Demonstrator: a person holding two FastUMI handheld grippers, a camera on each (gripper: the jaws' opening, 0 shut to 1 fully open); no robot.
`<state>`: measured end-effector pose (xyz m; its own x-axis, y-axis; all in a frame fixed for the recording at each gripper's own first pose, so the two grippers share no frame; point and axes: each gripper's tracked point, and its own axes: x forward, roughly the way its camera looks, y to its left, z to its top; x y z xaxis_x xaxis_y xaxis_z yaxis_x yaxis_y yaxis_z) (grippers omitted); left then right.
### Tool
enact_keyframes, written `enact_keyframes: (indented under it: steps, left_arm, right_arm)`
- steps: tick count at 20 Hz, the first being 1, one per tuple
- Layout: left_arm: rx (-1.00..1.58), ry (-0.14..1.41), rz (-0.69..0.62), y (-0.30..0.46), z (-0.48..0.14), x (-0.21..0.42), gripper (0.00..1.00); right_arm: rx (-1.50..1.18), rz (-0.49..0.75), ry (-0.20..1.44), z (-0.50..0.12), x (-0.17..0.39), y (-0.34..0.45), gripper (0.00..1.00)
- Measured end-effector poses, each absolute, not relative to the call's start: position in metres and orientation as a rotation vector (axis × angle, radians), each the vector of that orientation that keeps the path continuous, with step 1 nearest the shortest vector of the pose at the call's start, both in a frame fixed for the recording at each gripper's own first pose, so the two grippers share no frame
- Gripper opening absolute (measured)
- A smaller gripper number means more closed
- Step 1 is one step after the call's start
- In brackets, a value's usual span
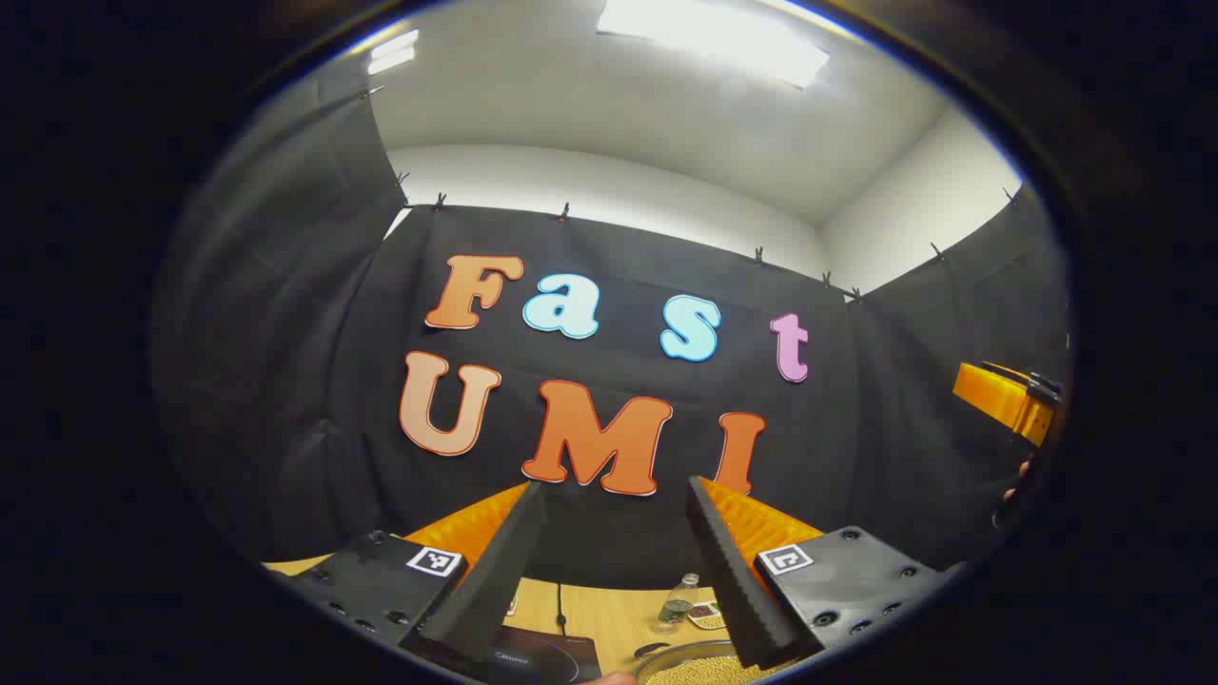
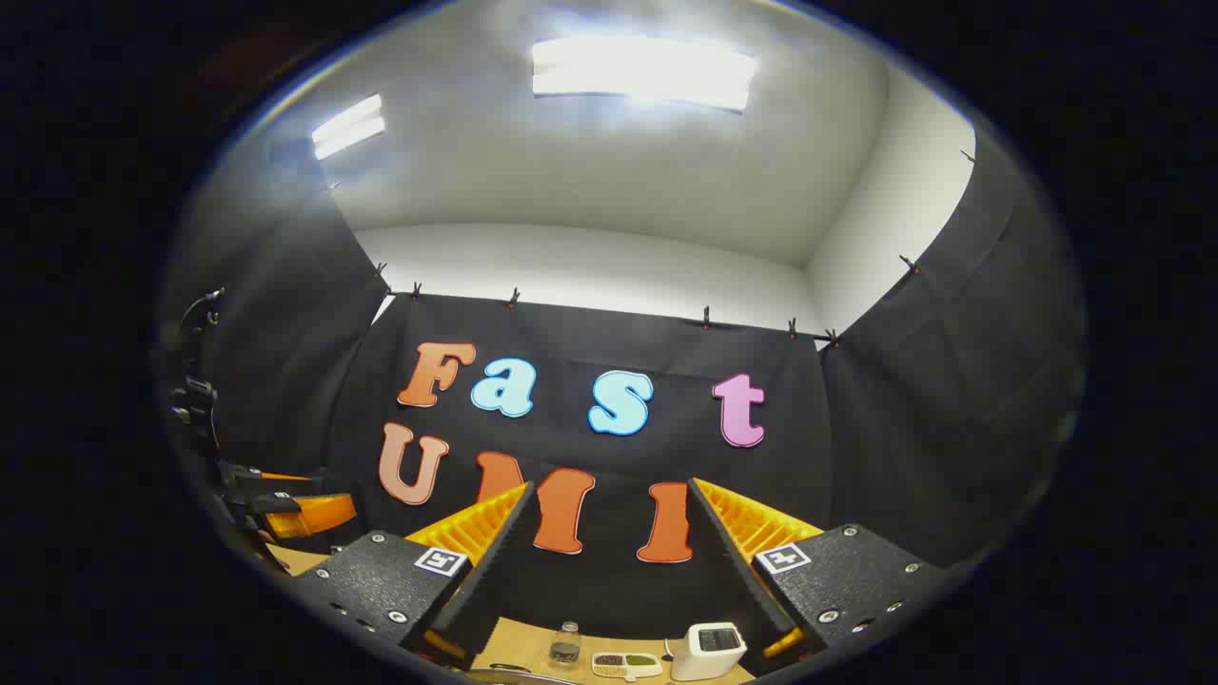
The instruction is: First push the handle of the pot to place it horizontally, then grasp the pot with both hands and set it on the induction cooktop.
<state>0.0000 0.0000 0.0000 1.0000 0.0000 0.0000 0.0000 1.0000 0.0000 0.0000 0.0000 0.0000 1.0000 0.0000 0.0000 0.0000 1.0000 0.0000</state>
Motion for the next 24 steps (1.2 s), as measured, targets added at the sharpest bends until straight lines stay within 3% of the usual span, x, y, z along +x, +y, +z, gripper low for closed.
enact_keyframes:
  steps: [24]
  left_arm:
    - [0.055,-0.107,0.060,0.004,0.025,-0.031,0.96]
  right_arm:
    - [0.044,-0.020,0.096,-0.041,-0.011,-0.025,0.94]
